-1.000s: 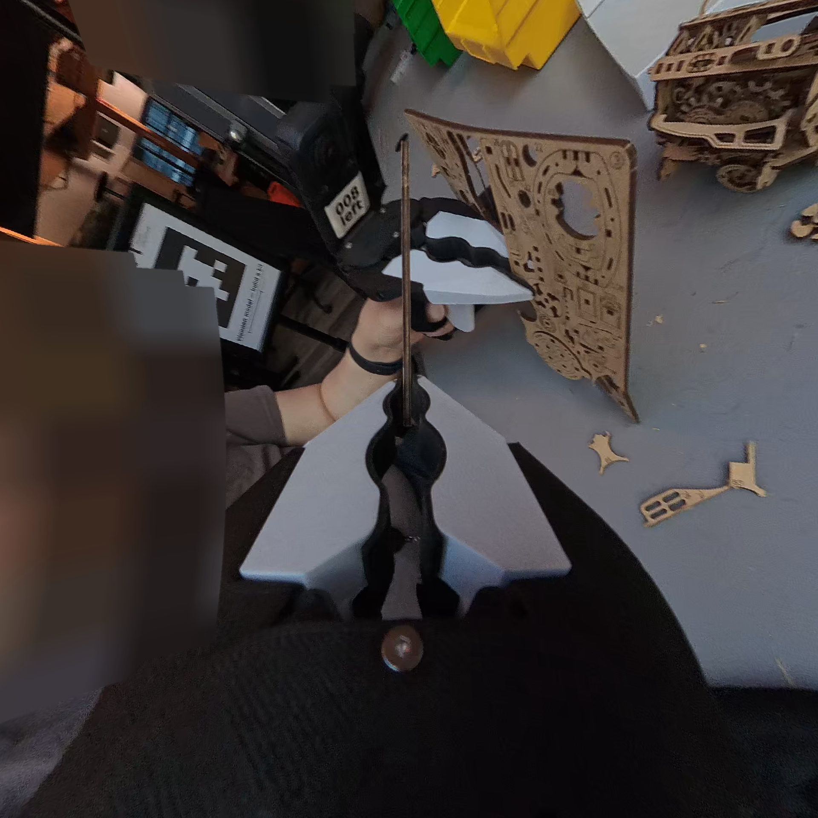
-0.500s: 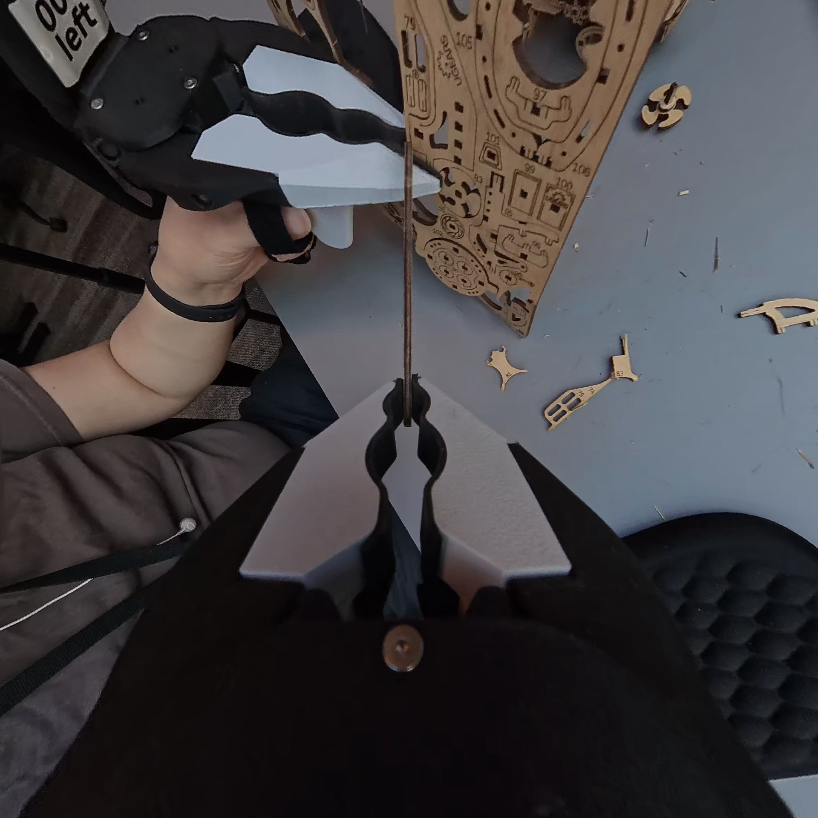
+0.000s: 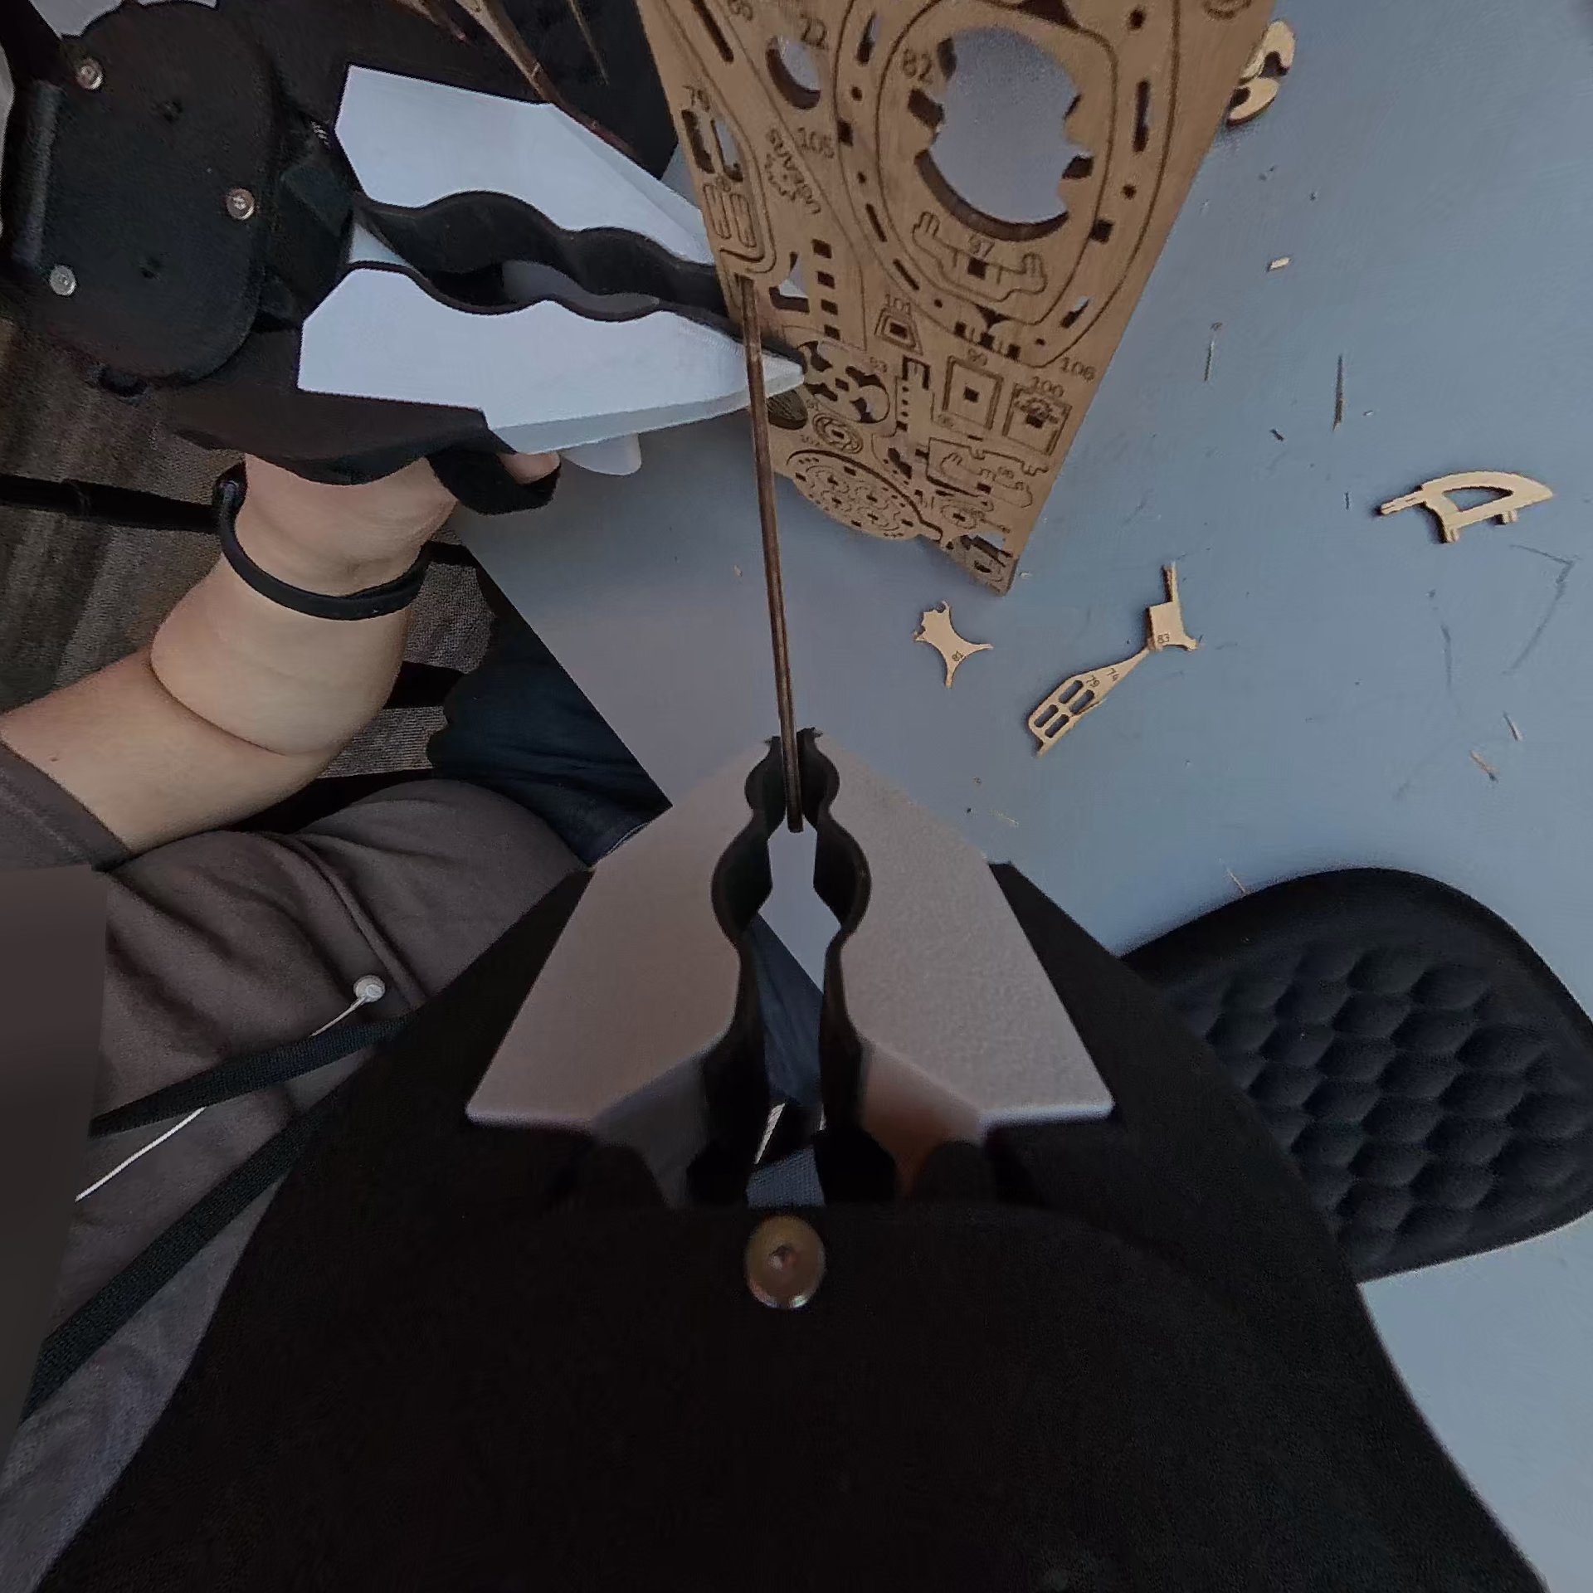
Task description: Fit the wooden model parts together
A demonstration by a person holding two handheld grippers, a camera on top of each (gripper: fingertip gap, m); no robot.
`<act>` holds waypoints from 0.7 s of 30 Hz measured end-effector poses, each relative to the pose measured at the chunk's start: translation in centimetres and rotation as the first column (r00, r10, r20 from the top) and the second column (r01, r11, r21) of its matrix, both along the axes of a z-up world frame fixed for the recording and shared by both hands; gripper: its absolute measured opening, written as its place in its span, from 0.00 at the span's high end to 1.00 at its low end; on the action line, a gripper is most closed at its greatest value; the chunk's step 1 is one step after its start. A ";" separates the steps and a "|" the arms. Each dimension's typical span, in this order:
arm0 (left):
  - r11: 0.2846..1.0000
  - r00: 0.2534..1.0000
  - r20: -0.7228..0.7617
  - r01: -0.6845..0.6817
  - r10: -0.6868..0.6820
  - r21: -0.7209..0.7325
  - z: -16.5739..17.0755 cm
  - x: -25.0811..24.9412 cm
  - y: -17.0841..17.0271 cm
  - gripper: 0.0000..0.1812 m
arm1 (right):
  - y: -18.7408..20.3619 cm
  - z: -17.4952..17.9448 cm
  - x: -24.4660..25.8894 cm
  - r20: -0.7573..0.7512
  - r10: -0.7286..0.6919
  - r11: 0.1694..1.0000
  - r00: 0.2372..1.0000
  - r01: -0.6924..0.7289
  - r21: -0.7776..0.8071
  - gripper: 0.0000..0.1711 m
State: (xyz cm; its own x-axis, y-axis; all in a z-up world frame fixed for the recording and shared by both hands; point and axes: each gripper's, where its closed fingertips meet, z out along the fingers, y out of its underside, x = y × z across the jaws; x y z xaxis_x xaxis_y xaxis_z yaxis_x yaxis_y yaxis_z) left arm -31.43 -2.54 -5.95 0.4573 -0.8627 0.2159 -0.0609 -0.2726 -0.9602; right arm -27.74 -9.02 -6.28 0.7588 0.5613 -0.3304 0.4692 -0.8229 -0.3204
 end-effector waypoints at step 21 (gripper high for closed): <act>0.999 0.998 0.058 -0.034 0.037 -0.042 0.2 0.0 0.3 0.99 | 0.5 3.3 -3.5 -0.004 0.153 0.906 0.988 -0.139 0.401 0.82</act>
State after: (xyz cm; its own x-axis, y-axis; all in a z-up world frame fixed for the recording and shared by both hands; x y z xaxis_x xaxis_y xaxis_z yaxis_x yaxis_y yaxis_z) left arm -31.42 -2.27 -5.78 0.4730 -0.8361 0.2780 0.0062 -0.3124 -0.9499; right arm -31.29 -8.57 -3.02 0.6503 0.7554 -0.0808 0.5572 -0.5466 -0.6251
